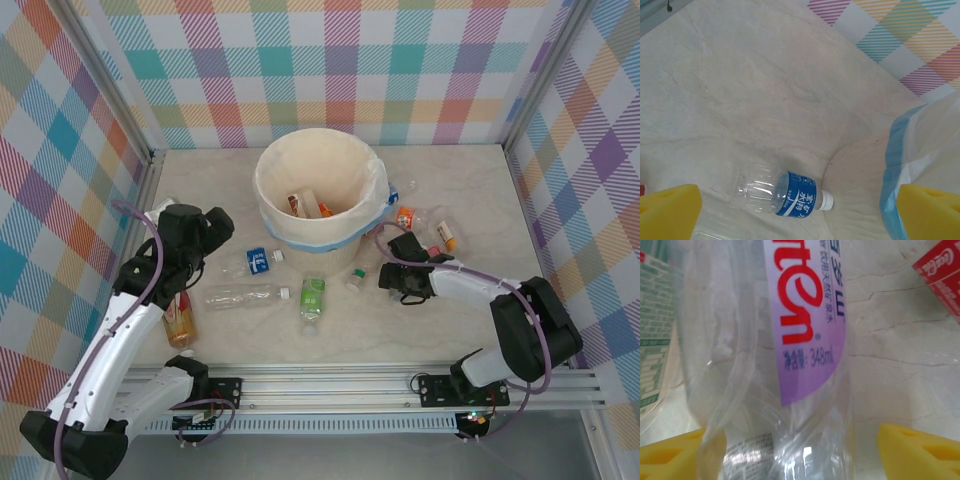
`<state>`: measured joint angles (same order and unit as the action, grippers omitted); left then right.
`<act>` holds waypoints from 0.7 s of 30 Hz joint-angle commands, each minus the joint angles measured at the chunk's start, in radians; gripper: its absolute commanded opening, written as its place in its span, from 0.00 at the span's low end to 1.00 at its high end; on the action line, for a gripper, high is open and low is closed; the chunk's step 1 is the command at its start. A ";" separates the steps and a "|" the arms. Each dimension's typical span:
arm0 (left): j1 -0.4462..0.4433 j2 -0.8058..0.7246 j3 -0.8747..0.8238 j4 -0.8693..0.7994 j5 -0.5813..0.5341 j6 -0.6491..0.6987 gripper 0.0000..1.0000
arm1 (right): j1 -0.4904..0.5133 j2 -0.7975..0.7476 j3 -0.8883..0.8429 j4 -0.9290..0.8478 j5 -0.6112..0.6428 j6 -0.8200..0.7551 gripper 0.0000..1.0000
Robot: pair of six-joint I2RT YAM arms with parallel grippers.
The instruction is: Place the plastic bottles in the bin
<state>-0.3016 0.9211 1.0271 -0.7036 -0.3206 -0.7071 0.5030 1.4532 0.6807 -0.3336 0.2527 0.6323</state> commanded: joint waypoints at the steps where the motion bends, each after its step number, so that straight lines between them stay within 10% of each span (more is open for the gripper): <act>1: 0.027 0.009 -0.012 0.038 0.064 -0.023 1.00 | -0.007 0.028 0.020 0.020 0.040 0.026 0.76; 21: 0.087 0.106 -0.036 0.070 0.257 -0.026 1.00 | -0.006 -0.130 -0.045 0.053 0.067 -0.029 0.49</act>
<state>-0.2298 1.0267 1.0103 -0.6495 -0.0681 -0.7189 0.5030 1.3781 0.6518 -0.3080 0.3138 0.6243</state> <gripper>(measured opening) 0.999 0.496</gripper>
